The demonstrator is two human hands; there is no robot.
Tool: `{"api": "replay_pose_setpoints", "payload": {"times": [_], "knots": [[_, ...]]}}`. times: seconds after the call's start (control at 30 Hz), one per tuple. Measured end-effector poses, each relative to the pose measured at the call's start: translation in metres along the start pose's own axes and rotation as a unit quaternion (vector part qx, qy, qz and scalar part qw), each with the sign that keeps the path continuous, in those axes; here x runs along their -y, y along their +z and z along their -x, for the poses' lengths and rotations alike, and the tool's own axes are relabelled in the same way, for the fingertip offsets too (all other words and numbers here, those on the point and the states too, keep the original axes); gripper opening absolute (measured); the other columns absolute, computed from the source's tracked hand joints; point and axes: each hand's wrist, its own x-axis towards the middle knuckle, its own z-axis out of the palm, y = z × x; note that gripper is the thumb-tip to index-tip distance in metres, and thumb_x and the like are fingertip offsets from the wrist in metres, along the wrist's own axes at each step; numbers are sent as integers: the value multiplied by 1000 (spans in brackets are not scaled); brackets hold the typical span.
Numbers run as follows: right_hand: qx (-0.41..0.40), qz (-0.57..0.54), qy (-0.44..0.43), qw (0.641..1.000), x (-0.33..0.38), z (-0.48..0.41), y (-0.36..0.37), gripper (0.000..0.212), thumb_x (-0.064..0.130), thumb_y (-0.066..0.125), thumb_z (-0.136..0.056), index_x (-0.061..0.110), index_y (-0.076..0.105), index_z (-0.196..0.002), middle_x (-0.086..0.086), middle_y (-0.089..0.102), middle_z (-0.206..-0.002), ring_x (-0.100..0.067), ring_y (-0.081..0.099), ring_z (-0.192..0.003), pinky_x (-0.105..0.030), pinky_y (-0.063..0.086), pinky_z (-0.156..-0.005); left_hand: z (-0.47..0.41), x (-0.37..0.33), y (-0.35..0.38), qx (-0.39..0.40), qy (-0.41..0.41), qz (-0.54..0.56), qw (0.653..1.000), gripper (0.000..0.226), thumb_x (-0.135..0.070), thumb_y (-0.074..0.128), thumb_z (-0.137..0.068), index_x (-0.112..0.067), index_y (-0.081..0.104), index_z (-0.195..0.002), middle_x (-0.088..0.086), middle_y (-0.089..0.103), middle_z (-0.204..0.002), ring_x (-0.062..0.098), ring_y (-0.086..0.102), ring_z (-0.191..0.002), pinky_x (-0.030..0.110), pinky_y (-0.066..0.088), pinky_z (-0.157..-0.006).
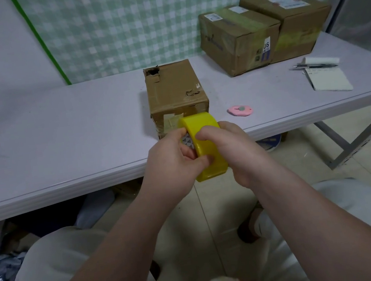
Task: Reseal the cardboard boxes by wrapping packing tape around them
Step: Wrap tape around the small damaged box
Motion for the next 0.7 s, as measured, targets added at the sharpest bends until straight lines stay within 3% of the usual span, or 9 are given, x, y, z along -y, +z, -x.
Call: {"api": "replay_pose_setpoints", "payload": {"times": [0.1, 0.23, 0.37, 0.53, 0.7], "knots": [[12, -15, -7, 1000, -3, 0, -1, 18, 19, 55, -82, 8, 59, -96, -8, 57, -86, -20, 52, -81, -36, 41, -69, -1, -1, 1, 0, -1, -6, 1000, 60, -22, 79, -73, -19, 53, -127, -3, 66, -74, 14, 65, -72, 35, 55, -75], [15, -34, -17, 999, -5, -1, -3, 21, 21, 57, -72, 10, 58, -91, -8, 56, -80, -20, 52, -77, -36, 41, -68, 0, -1, 2, 2, 4, -16, 1000, 64, -23, 79, -73, -18, 52, -131, -5, 65, -73, 12, 64, -72, 37, 55, -76], [12, -23, -27, 999, -6, -2, -4, 11, 13, 53, -81, 9, 55, -91, -9, 54, -80, -20, 51, -77, -36, 41, -68, 1, -2, 3, 10, 5, -26, 1000, 70, -25, 78, -74, -17, 48, -136, -7, 63, -72, 9, 62, -69, 30, 54, -73], [14, -30, -32, 999, -7, -1, -4, 23, 21, 52, -61, 11, 51, -82, -6, 50, -72, -19, 47, -71, -34, 39, -64, 3, -2, 5, 14, 8, -26, 1000, 74, -24, 77, -75, -16, 43, -140, -8, 62, -72, 9, 61, -70, 33, 54, -76], [40, -64, -43, 996, -12, 1, -9, 21, 11, 50, -67, 6, 52, -87, -13, 49, -79, -26, 47, -76, -38, 39, -67, 4, -2, 5, 6, 29, -46, 998, 73, -24, 75, -78, -18, 41, -143, -10, 59, -73, 7, 60, -71, 32, 54, -78]]}}
